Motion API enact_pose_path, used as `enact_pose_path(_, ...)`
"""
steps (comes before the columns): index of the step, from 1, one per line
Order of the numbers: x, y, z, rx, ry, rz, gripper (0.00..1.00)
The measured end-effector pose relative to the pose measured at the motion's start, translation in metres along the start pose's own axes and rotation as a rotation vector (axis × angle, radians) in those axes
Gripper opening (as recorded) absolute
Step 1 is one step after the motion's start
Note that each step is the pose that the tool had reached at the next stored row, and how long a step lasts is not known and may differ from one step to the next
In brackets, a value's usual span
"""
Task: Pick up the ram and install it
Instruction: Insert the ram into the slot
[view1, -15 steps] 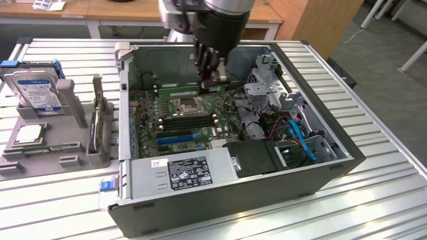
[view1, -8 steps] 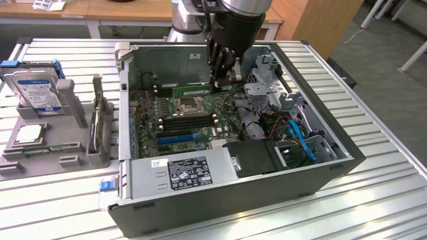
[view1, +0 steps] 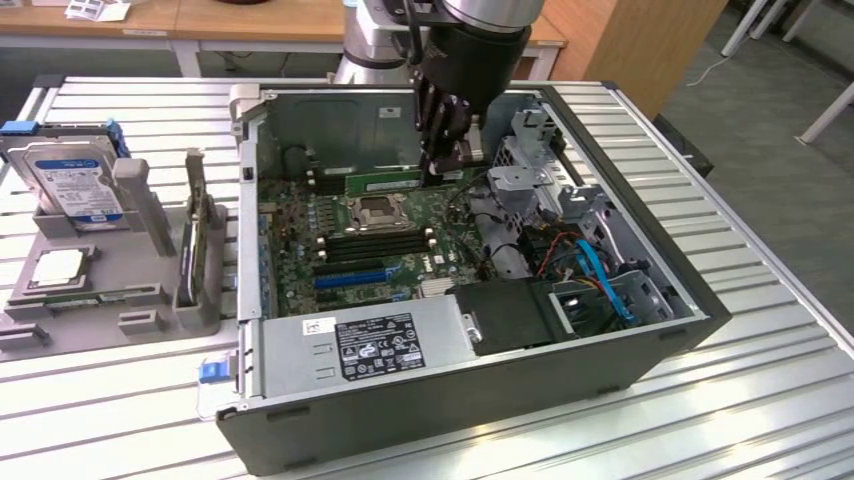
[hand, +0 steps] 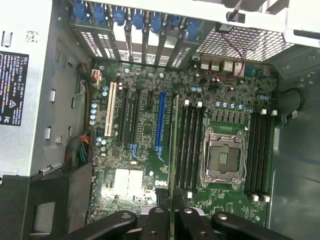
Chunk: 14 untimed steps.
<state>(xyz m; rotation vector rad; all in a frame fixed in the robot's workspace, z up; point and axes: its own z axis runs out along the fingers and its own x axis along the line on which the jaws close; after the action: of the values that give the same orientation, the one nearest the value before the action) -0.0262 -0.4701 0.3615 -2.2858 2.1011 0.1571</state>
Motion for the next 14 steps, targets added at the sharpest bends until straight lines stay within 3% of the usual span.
enact_pose_path(9, -0.0003, 0.0000, 0.0000, 0.0000, 0.0000, 0.000, 0.14)
enact_pose_path(14, -0.0076, -0.0004, 0.0009, 0.0011, -0.0004, 0.011, 0.14)
